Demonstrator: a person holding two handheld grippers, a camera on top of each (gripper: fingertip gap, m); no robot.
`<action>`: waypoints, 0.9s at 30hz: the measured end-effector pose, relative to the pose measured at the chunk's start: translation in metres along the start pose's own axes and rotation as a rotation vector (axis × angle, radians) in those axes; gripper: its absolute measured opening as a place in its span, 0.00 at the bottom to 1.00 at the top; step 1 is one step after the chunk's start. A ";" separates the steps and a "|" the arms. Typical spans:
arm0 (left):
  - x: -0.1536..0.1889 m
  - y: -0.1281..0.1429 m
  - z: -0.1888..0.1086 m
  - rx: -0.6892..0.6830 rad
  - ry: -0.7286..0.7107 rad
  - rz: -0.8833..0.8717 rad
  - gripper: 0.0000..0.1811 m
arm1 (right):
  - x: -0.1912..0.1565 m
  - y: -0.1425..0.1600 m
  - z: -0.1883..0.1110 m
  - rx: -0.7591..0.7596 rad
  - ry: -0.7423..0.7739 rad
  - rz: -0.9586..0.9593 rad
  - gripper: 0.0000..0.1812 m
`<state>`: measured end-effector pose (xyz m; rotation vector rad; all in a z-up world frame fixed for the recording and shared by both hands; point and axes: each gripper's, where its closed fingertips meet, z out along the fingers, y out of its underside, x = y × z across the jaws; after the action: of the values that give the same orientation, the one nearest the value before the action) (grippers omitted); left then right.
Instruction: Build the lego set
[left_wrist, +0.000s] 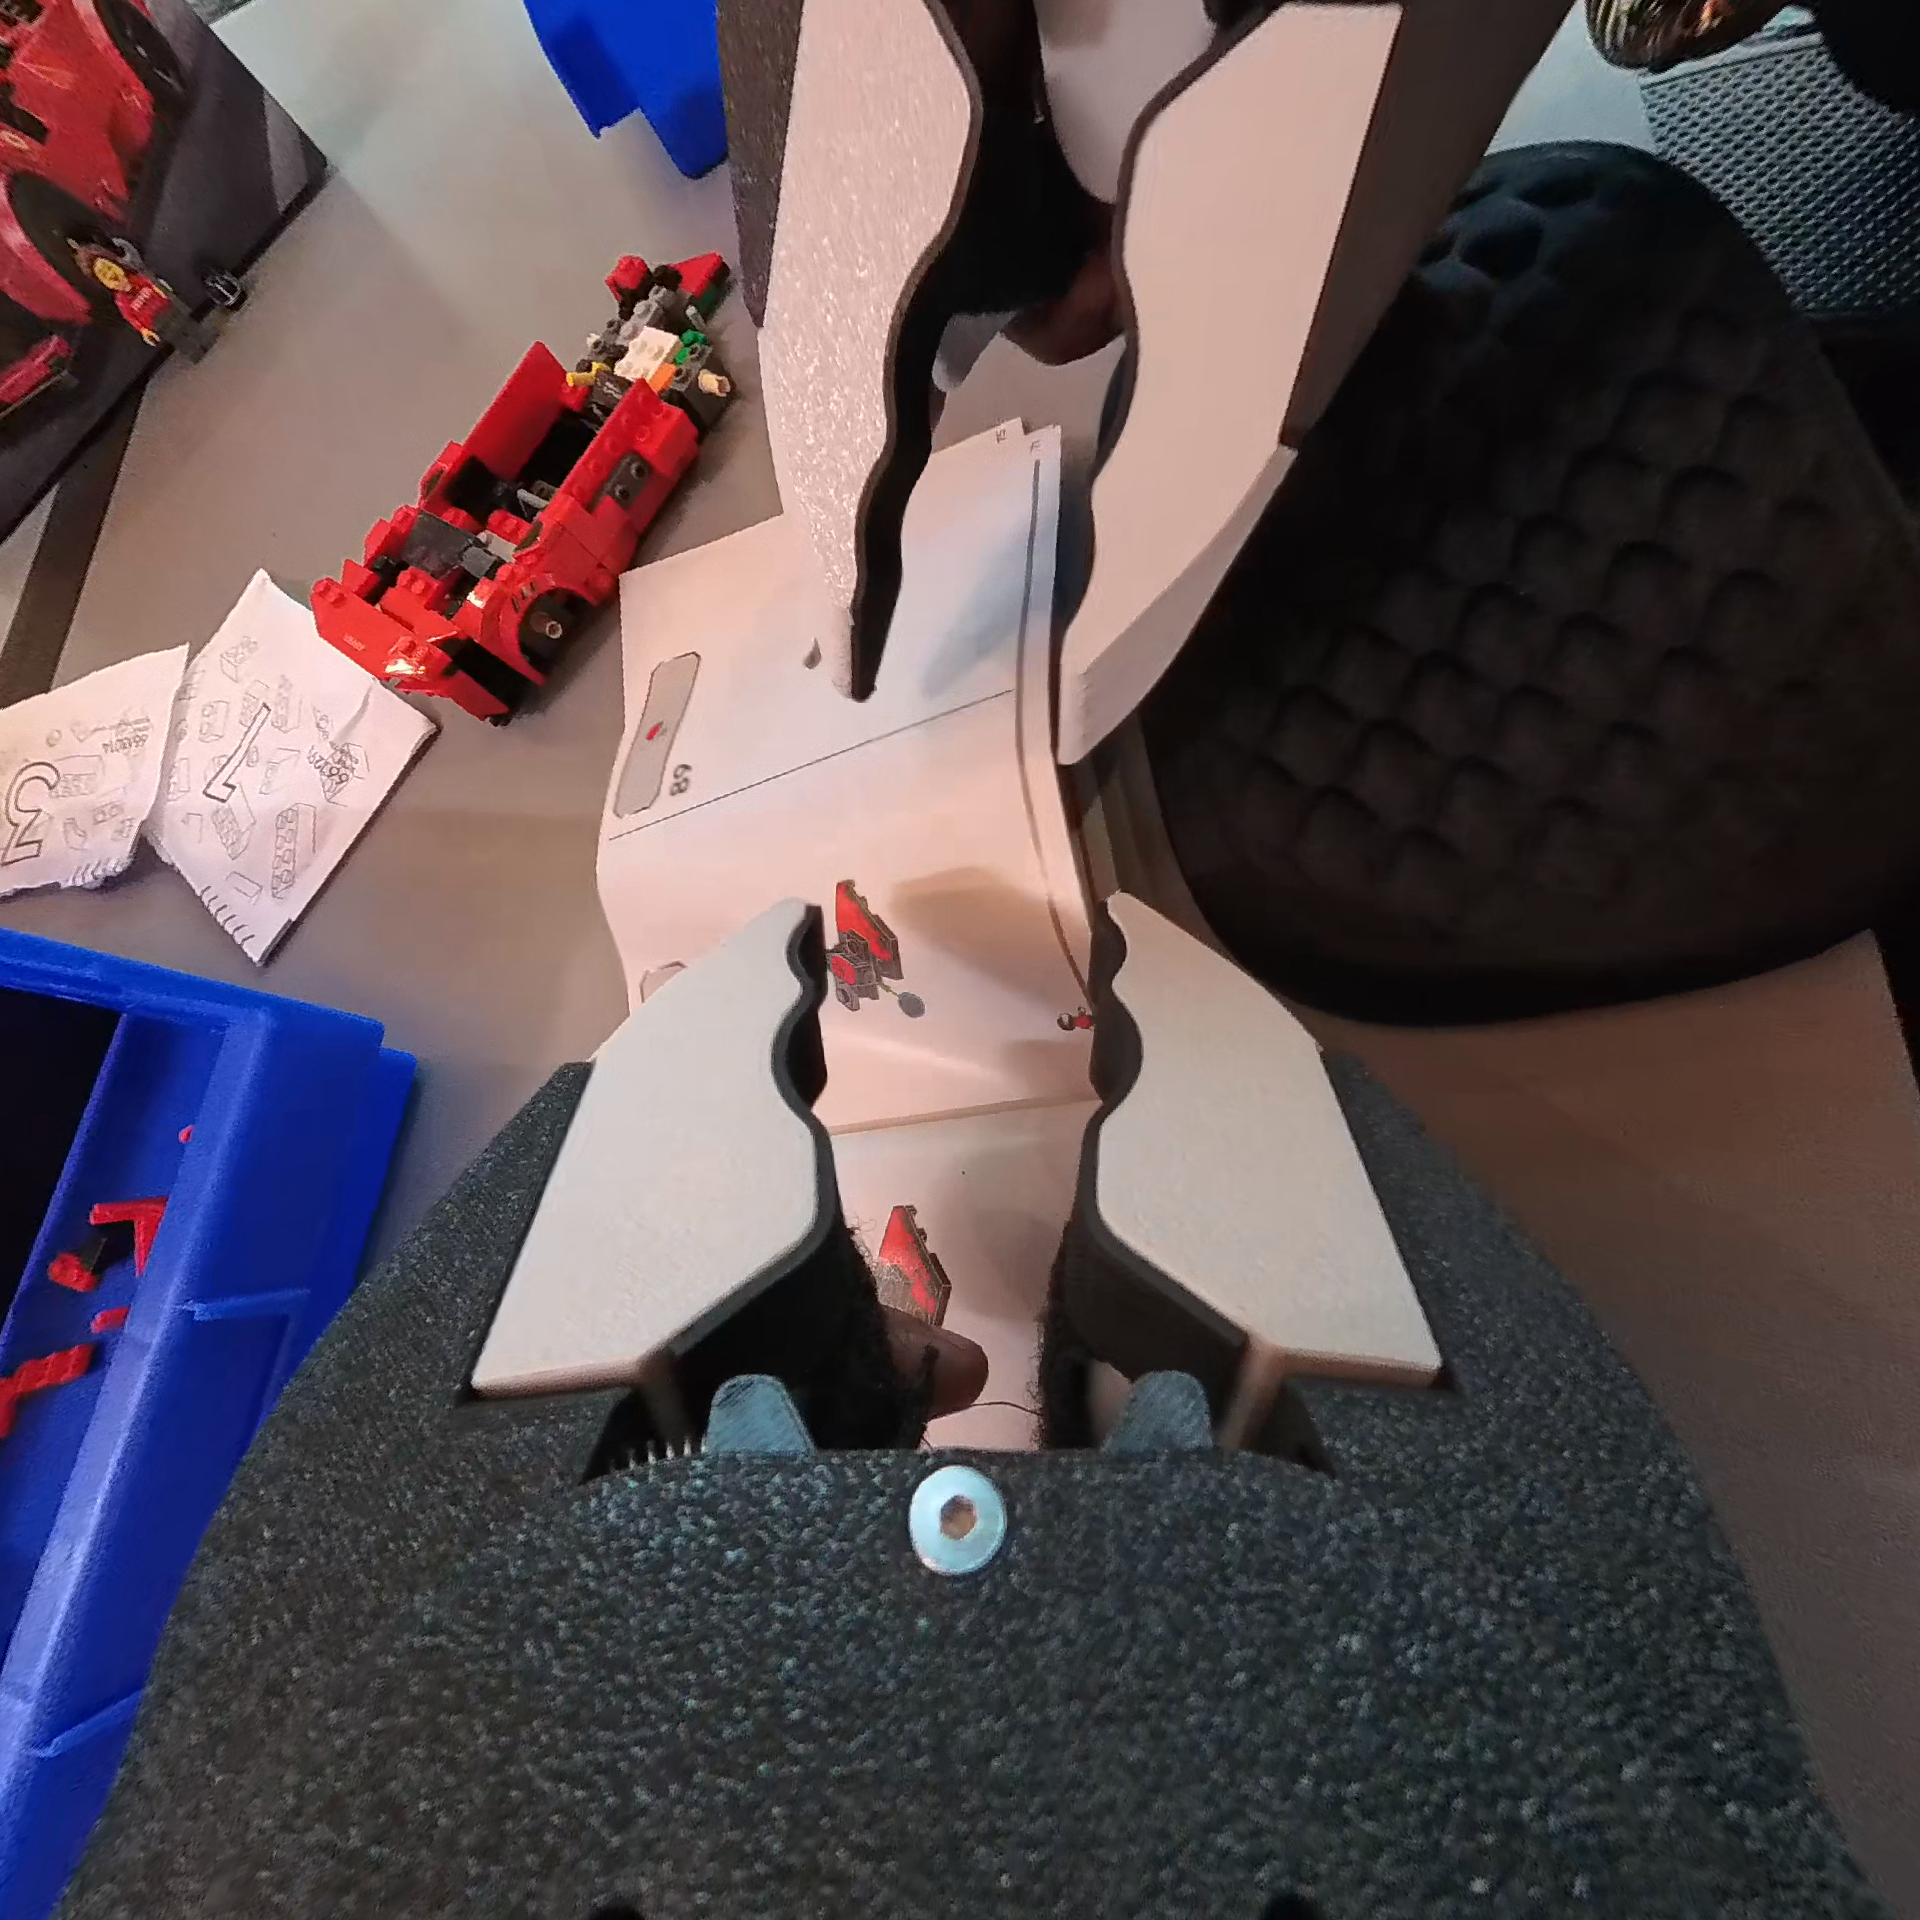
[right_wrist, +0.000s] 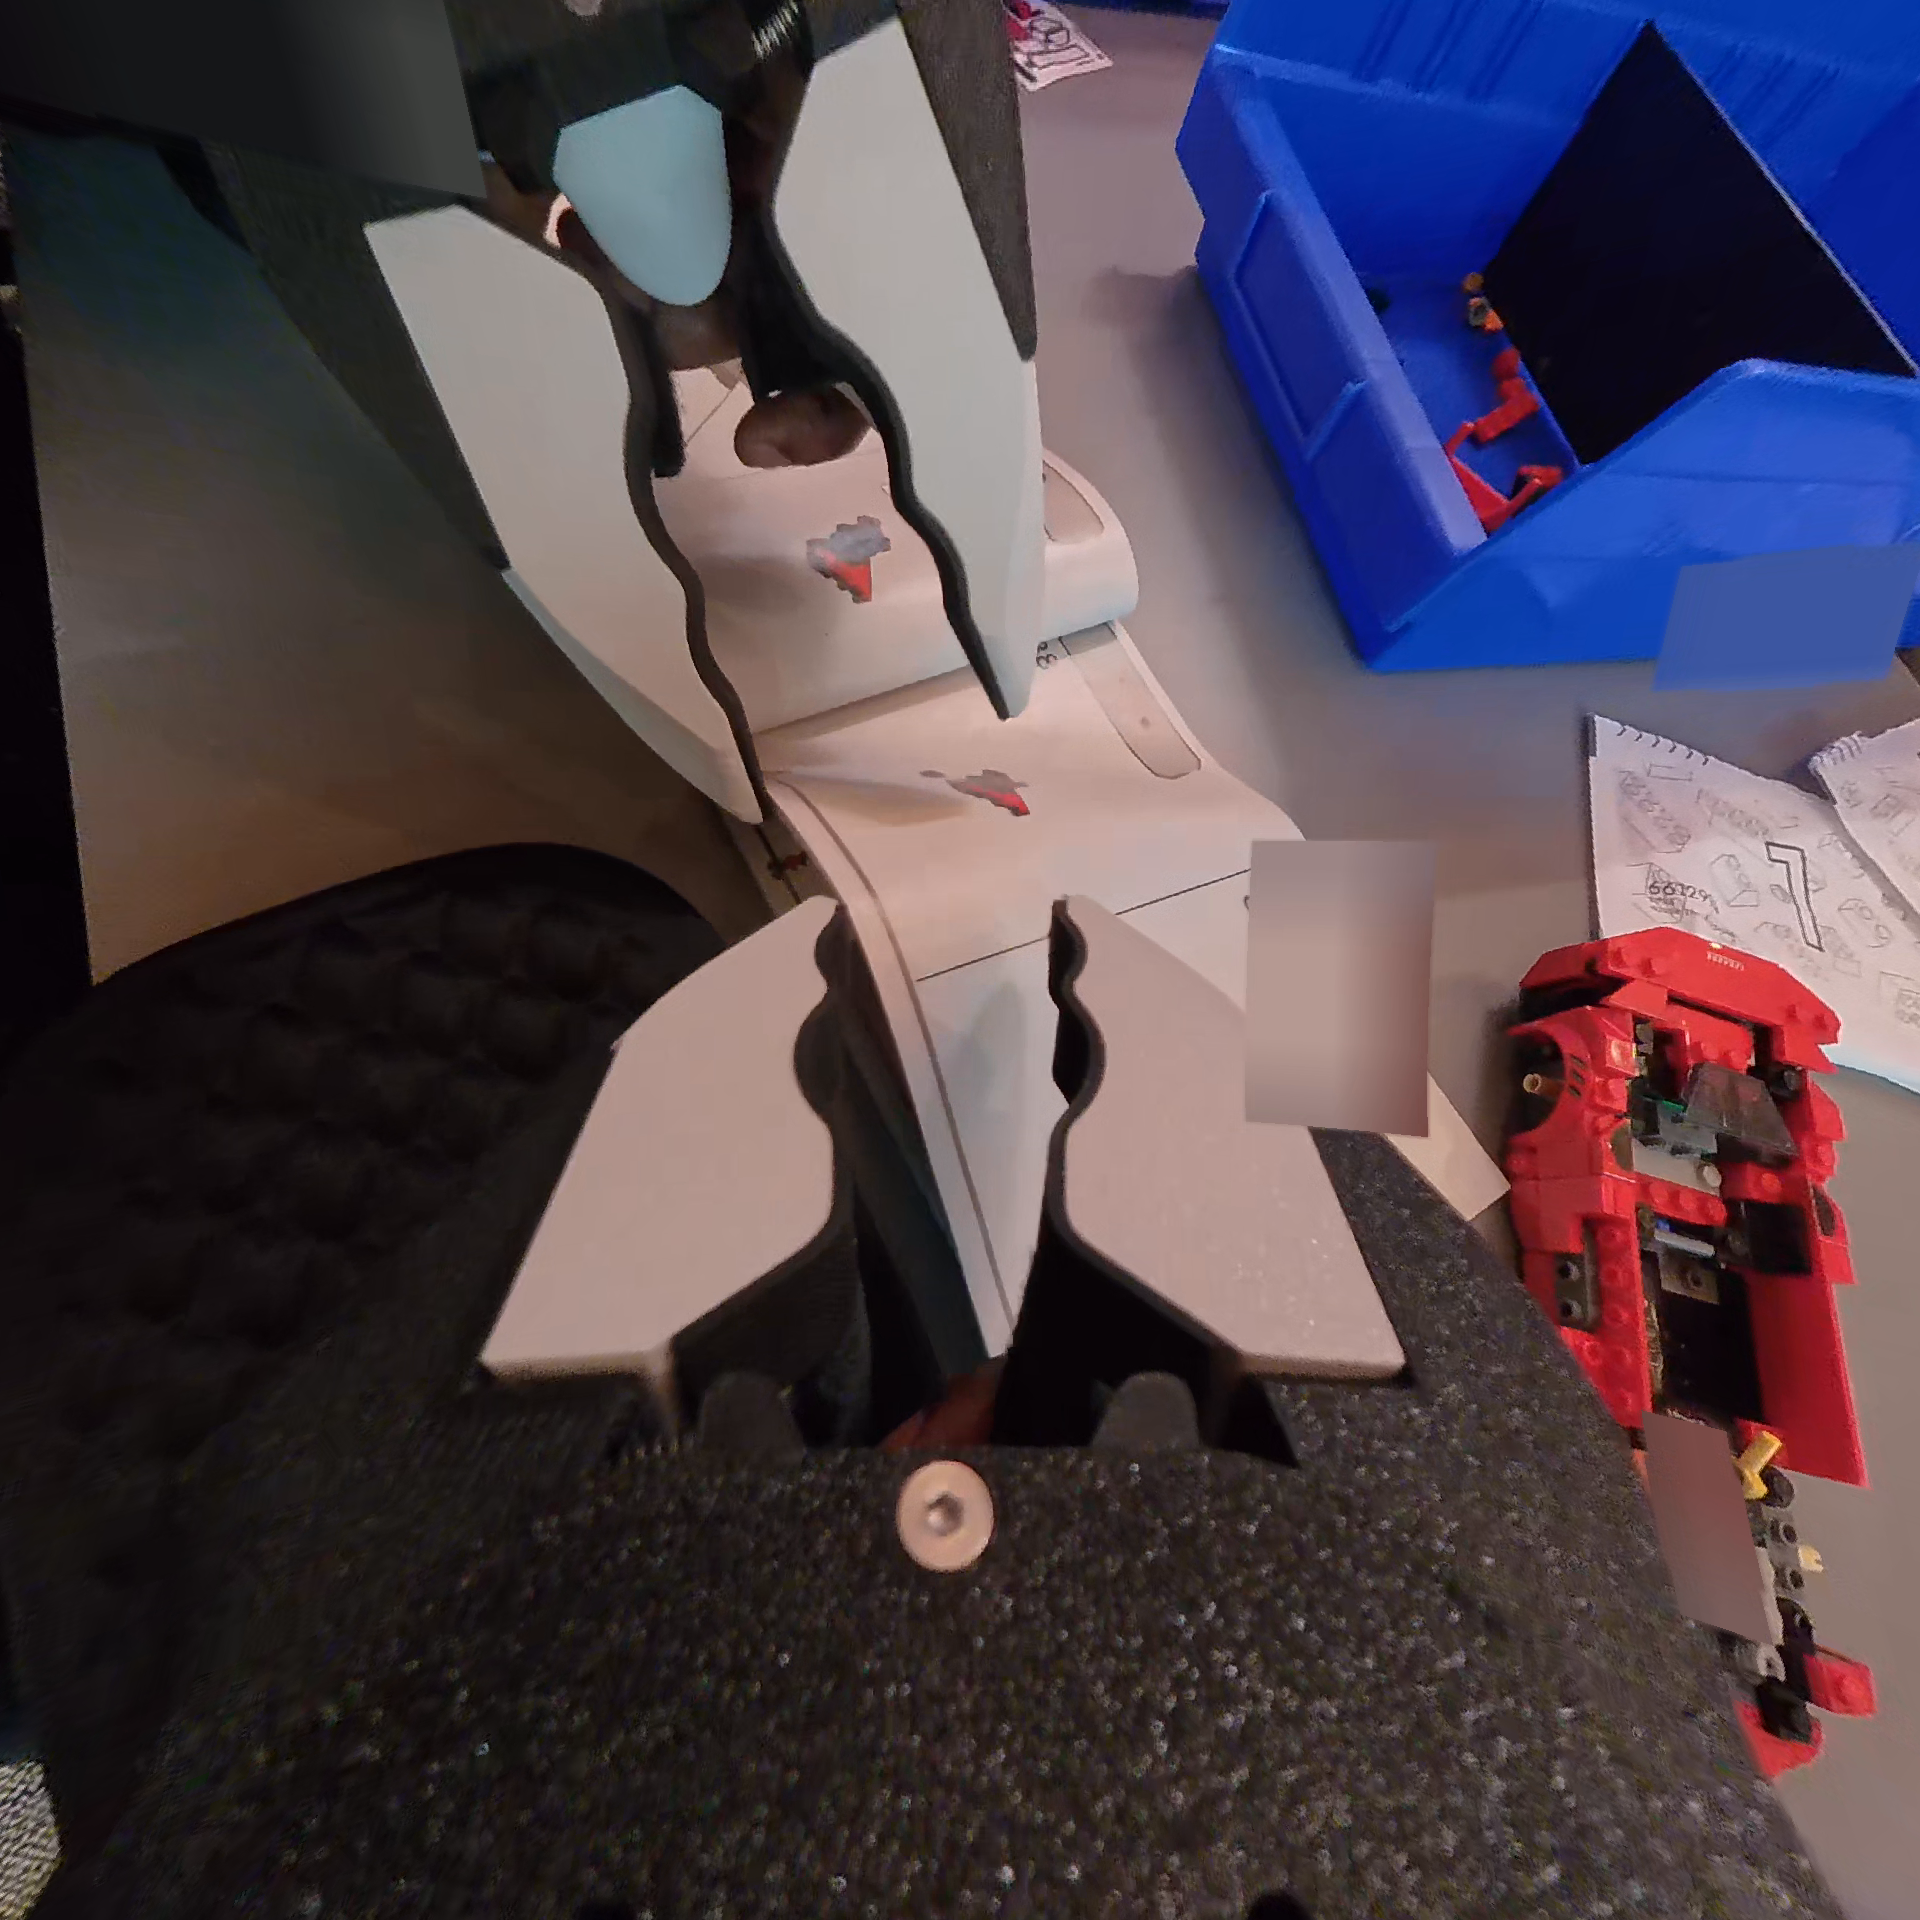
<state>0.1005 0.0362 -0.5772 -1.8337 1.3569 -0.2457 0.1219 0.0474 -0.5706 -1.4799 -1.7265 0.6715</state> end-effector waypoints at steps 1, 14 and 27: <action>0.000 0.000 0.000 -0.002 0.001 0.001 0.27 | -0.001 -0.002 0.000 0.008 -0.002 -0.002 0.19; 0.004 -0.002 0.002 0.021 0.037 -0.037 0.21 | -0.007 -0.004 0.001 -0.001 -0.030 -0.047 0.02; 0.013 -0.004 0.012 0.021 0.055 -0.022 0.10 | -0.008 -0.004 0.004 -0.086 -0.024 -0.043 0.00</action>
<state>0.1159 0.0311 -0.5857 -1.8368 1.3674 -0.3224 0.1166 0.0392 -0.5711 -1.4932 -1.8202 0.6012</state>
